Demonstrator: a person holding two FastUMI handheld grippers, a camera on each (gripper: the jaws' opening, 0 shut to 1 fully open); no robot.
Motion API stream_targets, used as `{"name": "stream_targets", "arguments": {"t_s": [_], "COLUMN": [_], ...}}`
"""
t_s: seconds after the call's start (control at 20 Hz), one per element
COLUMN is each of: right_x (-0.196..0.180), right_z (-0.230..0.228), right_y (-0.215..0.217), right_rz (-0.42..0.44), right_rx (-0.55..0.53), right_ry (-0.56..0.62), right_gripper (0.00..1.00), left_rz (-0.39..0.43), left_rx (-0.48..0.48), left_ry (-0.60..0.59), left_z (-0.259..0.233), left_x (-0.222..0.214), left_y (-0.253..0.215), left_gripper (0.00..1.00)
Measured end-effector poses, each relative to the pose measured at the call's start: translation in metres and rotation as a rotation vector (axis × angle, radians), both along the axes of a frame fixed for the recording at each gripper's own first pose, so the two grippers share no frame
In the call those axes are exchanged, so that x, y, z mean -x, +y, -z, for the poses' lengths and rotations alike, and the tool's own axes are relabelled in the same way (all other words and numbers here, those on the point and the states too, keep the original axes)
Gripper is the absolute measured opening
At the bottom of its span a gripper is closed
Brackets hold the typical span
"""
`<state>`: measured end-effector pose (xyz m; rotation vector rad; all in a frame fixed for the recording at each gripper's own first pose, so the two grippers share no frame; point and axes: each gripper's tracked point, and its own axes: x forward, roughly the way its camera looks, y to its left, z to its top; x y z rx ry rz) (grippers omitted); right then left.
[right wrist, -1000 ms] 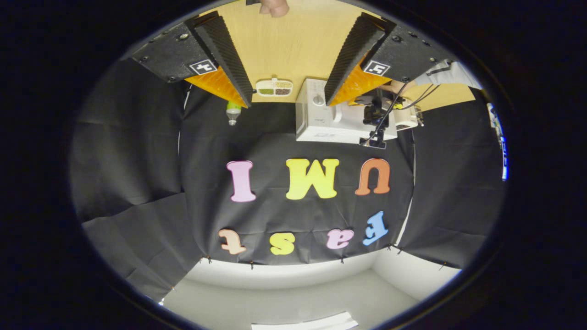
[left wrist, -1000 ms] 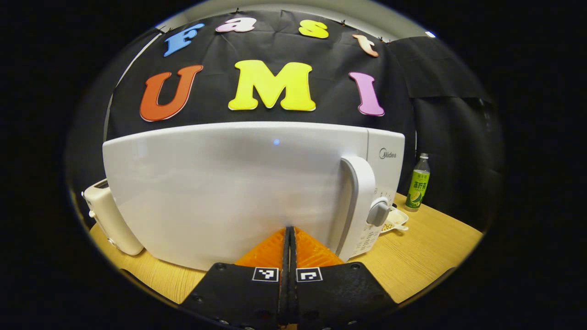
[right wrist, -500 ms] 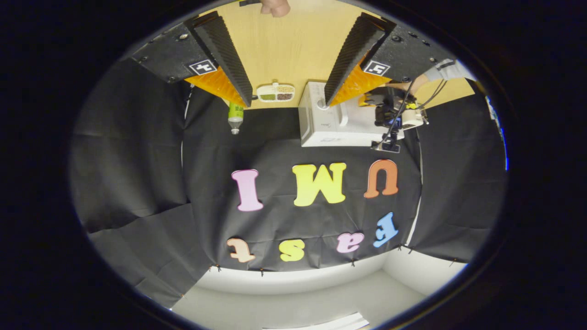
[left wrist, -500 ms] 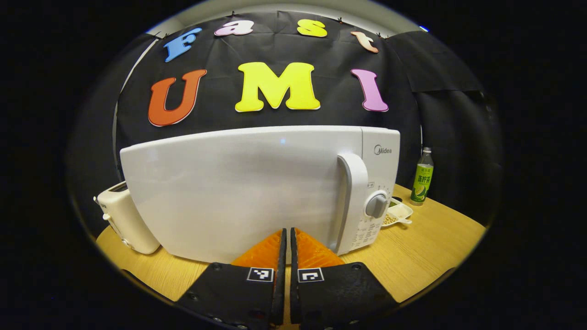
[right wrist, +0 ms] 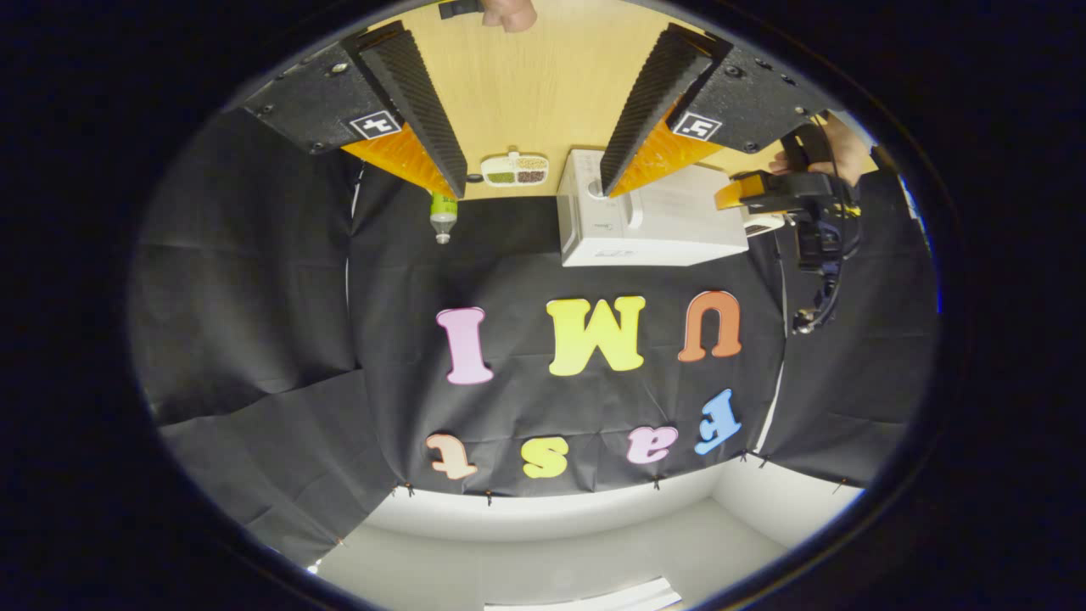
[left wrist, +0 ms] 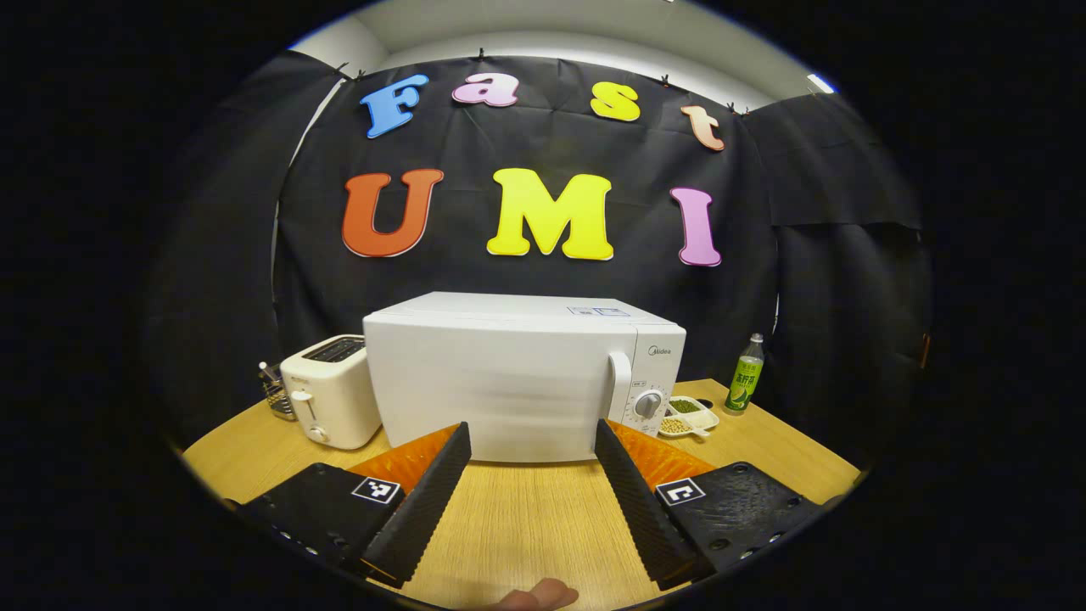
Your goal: Open the microwave oven with the left hand, put the food in, and close the microwave oven.
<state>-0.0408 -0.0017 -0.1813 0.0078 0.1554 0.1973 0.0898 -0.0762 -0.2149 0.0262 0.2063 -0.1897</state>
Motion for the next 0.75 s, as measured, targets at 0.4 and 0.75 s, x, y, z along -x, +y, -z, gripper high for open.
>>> {"name": "stream_targets", "arguments": {"t_s": [0.4,0.75], "right_x": [0.021,0.042], "right_z": [-0.06,-0.106], "right_y": [0.018,0.024], "right_rz": [-0.006,-0.002], "right_rx": [-0.017,-0.055], "right_ry": [-0.076,-0.126], "right_gripper": [0.96,1.0], "left_rz": [-0.12,-0.214], "left_rx": [-0.035,-0.047], "left_ry": [-0.106,-0.207], "left_z": [-0.104,-0.159], "left_x": [0.096,0.178], "left_y": [0.045,0.07], "left_gripper": [0.94,0.94]}}
